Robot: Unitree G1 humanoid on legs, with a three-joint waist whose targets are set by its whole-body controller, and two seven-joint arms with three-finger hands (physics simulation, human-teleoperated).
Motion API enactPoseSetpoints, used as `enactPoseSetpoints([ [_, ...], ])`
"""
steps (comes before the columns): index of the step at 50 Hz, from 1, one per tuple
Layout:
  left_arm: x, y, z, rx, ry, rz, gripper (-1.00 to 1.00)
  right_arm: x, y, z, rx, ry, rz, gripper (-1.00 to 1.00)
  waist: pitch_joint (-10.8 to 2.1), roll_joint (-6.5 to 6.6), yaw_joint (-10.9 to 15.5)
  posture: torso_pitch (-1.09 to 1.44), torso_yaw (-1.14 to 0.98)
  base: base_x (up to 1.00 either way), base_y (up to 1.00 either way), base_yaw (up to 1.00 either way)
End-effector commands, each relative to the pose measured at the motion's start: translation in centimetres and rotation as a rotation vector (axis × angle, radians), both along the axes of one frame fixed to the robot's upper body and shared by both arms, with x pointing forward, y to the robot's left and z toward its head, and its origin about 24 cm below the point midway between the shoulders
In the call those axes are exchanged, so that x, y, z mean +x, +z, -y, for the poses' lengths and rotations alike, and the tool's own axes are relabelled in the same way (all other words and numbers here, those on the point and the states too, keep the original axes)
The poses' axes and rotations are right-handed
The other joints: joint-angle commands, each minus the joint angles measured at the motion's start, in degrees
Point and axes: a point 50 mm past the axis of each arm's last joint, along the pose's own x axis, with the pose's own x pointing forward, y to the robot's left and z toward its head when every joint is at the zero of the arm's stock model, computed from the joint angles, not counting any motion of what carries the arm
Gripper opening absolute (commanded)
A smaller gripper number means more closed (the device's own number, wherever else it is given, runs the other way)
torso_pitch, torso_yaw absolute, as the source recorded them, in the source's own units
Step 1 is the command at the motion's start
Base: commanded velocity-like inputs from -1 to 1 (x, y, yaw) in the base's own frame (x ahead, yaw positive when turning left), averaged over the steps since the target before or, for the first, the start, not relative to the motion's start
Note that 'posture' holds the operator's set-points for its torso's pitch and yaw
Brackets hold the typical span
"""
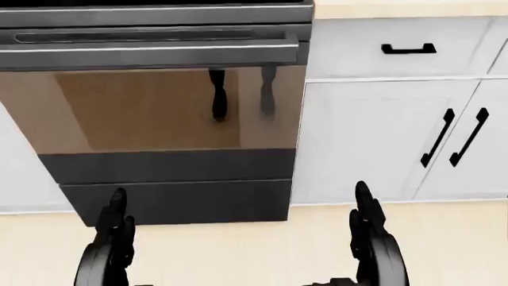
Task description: Pick the artichoke from the plate and place it in the pan.
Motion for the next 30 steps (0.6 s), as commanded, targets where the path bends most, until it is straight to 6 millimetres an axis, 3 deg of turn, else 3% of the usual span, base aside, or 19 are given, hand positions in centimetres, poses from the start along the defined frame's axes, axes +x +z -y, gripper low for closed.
enactPoseSetpoints([
  [1, 1.0, 3.3, 0.1, -0.003, -0.009, 0.168, 1.00, 0.9, 3.1, -0.1, -0.017, 0.010, 0.171, 1.00, -0.05, -0.45, -0.1, 0.00, 0.00, 0.00, 0.00, 0.00],
  [3, 1.0, 3.2, 0.1, -0.006, -0.007, 0.166, 1.00, 0.9, 3.1, -0.2, -0.024, 0.013, 0.170, 1.00, -3.53, -0.04, 0.4, 0.00, 0.00, 0.00, 0.00, 0.00],
  [4, 1.1, 3.2, 0.1, -0.006, -0.008, 0.166, 1.00, 0.8, 3.1, -0.2, -0.027, 0.013, 0.170, 1.00, -2.97, -0.07, 0.4, 0.00, 0.00, 0.00, 0.00, 0.00],
  [5, 1.0, 3.3, 0.1, -0.006, -0.008, 0.165, 1.00, 0.9, 3.1, -0.2, -0.029, 0.012, 0.170, 1.00, -0.95, -0.39, 0.4, 0.00, 0.00, 0.00, 0.00, 0.00],
  [7, 1.1, 3.5, 0.1, -0.007, -0.007, 0.166, 1.00, 0.9, 3.1, -0.1, -0.033, 0.012, 0.171, 1.00, -3.98, -0.43, 0.4, 0.00, 0.00, 0.00, 0.00, 0.00],
  [8, 1.1, 3.5, 0.1, -0.007, -0.006, 0.166, 1.00, 0.9, 3.1, -0.1, -0.036, 0.012, 0.171, 1.00, -4.29, -0.42, 0.4, 0.00, 0.00, 0.00, 0.00, 0.00],
  [22, 1.0, 3.5, -0.1, 0.003, 0.007, 0.176, 1.00, 0.9, 3.2, -0.1, -0.079, 0.009, 0.175, 1.00, -5.12, -0.24, 0.4, 0.00, 0.00, 0.00, 0.00, 0.00],
  [30, 1.2, 4.8, -0.5, 0.010, 0.037, 0.190, 1.00, 1.1, 5.3, -0.2, -0.123, -0.008, 0.181, 1.00, -5.12, -0.21, 0.4, 0.00, 0.00, 0.00, 0.00, 0.00],
])
